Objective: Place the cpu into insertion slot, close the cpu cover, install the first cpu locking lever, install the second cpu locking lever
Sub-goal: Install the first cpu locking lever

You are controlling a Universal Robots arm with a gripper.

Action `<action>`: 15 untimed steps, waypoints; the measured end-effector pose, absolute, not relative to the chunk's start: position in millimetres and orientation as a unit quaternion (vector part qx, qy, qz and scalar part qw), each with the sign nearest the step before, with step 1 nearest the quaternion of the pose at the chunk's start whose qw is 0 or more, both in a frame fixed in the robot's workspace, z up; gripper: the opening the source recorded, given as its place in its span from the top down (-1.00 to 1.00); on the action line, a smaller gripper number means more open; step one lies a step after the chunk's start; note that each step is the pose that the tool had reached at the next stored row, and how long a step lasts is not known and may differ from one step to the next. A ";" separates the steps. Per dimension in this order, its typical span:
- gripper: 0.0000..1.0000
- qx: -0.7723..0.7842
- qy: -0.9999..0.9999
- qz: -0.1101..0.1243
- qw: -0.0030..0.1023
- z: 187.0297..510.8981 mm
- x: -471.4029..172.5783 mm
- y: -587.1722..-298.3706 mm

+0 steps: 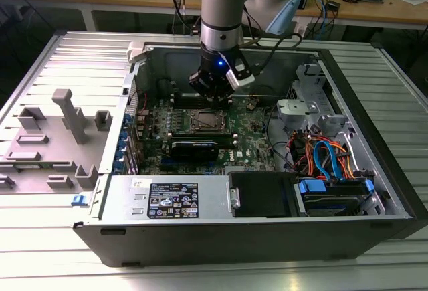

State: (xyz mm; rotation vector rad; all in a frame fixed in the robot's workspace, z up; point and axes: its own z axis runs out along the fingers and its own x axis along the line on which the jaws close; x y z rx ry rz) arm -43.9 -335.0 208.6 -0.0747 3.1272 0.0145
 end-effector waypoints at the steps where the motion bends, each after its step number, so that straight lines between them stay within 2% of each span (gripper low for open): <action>1: 0.79 -0.024 1.000 0.004 0.007 208.3 -43.8 -335.0; 15: 0.79 -0.024 1.000 -0.001 0.007 204.9 -43.8 -335.9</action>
